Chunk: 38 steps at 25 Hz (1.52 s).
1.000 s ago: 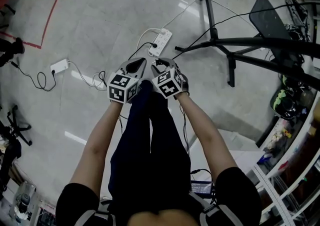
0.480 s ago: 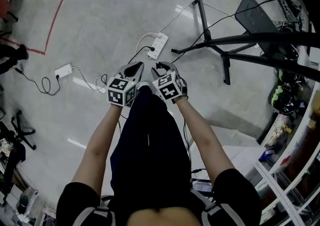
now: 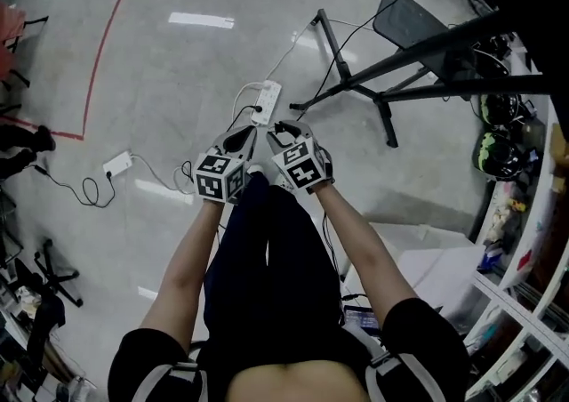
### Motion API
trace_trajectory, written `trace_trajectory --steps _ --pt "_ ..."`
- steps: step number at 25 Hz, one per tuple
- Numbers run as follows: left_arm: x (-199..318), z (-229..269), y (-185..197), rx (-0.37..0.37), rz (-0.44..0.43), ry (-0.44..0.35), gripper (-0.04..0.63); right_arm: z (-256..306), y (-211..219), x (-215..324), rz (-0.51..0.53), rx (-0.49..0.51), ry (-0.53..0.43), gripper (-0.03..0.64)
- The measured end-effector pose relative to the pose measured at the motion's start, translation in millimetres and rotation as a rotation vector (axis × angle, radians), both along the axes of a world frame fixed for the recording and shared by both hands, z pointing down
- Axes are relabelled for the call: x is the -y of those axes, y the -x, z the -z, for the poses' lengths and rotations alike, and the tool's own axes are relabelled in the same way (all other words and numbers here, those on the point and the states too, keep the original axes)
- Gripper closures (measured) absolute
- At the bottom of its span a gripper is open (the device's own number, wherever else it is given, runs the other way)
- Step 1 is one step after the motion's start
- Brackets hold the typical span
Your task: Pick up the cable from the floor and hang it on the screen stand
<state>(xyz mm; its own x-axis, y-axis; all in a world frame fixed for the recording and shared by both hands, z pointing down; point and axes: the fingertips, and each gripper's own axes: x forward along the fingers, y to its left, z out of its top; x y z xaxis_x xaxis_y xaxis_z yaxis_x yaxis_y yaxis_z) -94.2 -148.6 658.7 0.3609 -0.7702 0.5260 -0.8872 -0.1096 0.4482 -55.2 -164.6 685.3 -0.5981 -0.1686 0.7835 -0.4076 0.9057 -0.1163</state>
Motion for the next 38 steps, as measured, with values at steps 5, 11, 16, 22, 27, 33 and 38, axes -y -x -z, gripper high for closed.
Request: trace_trajectory --steps 5,11,16,22,27,33,38 --pt "6 40 -14 -0.025 -0.059 -0.038 0.588 56 -13 3 -0.077 0.056 -0.028 0.454" --pt "24 86 -32 -0.056 -0.171 -0.089 0.588 124 -20 18 -0.157 0.121 -0.105 0.454" --pt "33 128 -53 -0.079 -0.244 -0.149 0.588 171 -29 25 -0.182 0.156 -0.175 0.454" --pt "45 166 -75 -0.098 -0.34 -0.198 0.588 212 -49 37 -0.236 0.184 -0.229 0.454" --pt "53 195 -84 -0.092 -0.405 -0.25 0.588 250 -64 43 -0.255 0.203 -0.292 0.454" --pt "62 224 -93 -0.082 -0.476 -0.299 0.588 287 -79 51 -0.289 0.237 -0.337 0.454" --pt "79 248 -106 -0.037 -0.558 -0.342 0.588 316 -91 72 -0.297 0.235 -0.376 0.454"
